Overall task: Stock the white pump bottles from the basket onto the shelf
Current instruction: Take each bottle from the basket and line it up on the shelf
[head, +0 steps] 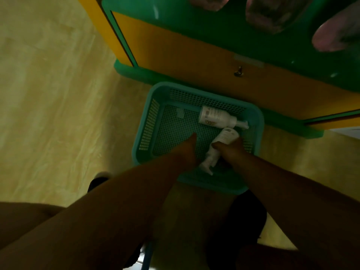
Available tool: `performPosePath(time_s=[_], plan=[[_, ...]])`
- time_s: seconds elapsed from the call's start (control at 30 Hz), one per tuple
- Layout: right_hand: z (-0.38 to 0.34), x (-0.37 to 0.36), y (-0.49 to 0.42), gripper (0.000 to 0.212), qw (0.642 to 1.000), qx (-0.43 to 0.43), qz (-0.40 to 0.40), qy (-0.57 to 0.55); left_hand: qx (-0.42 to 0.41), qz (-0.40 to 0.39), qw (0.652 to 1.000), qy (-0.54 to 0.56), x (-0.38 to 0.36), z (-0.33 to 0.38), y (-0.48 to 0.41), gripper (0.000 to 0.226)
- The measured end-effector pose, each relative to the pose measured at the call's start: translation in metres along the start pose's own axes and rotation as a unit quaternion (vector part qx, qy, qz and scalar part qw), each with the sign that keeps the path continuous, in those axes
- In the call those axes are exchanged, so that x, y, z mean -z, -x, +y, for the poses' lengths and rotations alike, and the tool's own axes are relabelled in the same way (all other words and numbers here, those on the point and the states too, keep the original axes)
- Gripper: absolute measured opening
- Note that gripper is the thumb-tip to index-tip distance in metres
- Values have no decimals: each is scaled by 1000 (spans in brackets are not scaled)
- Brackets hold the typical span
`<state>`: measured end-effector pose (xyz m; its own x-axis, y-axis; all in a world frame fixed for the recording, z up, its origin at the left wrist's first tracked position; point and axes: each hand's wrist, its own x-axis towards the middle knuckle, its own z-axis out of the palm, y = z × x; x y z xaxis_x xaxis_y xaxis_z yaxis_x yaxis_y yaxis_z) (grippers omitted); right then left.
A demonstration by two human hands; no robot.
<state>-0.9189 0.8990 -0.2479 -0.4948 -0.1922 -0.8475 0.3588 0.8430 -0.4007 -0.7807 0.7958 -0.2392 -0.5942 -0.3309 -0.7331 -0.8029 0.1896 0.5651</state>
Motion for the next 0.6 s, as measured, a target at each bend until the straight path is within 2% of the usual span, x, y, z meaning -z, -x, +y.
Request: performPosePath(time_s=[0.13,0.17,0.27,0.3,0.43,0.53,0.6], plan=[[-25,16,19,39,990,-17,-134,-42,-42,11,998,-34,30,11,6,106],[-32,20,24,34,986,-19,-156,-57,-52,15,997,-47,40,13,8,108],[-63,28,57,55,965,-79,-227,-106,-103,44,992,-67,69,25,24,109],[-71,31,66,53,962,-74,-240,-107,-125,54,988,-68,78,30,32,108],[-100,51,104,41,961,28,-265,-75,-164,101,978,-82,110,47,70,97],[-121,70,142,54,938,102,-312,-108,-195,154,969,8,128,67,105,76],[-131,82,167,55,924,135,-326,-147,-219,153,958,105,135,85,130,66]])
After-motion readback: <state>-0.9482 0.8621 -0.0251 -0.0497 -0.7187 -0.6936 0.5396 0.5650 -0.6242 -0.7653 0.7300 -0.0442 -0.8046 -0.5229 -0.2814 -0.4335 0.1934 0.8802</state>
